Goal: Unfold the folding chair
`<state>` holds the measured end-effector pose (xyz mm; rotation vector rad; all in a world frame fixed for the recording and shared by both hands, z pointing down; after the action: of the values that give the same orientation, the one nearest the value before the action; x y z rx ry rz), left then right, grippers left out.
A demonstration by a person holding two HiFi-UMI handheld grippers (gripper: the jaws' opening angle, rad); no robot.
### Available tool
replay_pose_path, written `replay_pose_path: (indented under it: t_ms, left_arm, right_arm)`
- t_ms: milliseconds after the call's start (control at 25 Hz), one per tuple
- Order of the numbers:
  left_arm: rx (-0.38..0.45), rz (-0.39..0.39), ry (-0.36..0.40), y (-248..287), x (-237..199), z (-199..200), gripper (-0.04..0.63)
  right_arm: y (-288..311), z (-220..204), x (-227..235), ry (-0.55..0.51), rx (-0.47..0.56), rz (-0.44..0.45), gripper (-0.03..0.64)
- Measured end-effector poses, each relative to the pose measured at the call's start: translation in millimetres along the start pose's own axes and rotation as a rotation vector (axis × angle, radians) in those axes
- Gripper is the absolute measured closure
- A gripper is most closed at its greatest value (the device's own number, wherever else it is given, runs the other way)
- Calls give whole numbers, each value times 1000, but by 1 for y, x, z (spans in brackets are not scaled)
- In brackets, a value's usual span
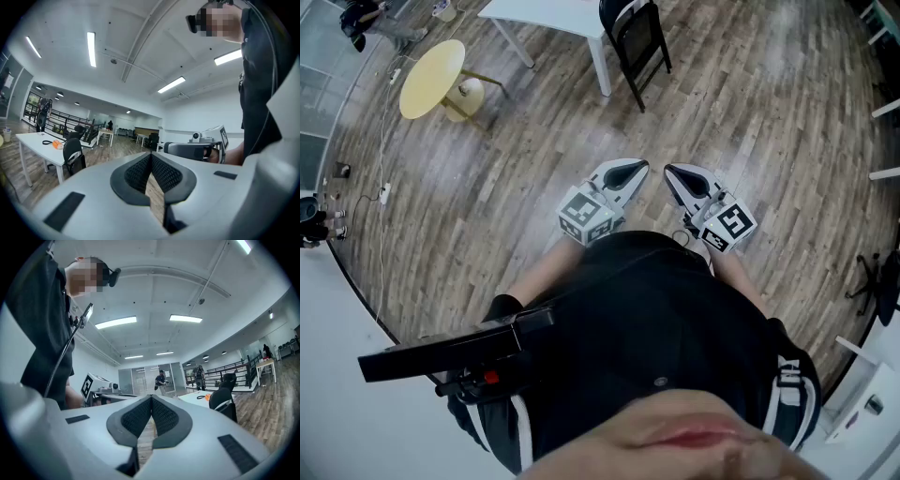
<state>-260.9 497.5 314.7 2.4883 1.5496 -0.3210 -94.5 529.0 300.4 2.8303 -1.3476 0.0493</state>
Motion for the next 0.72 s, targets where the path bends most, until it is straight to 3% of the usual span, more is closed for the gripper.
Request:
replay_pose_path:
  t_ms: [480,720]
  left_arm:
    - [8,-42,8,-5,7,-4,591]
    - [-28,-55,-11,-3,9,-17,592]
  right_arm:
    - [-8,-1,-5,23,8,-21,609]
    - [-11,-7,-16,-53,27,45,609]
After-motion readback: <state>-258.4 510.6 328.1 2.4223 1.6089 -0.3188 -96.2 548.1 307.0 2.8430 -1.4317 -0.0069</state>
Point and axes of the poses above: the fingertips, and each gripper's own axes: y forward along the fingers, x to its right, z out of its top, the point moved 8 cm from there along -y, backward along the fingers, and after that the axes turned 6 degrees about -y, right-handed, at the moved point
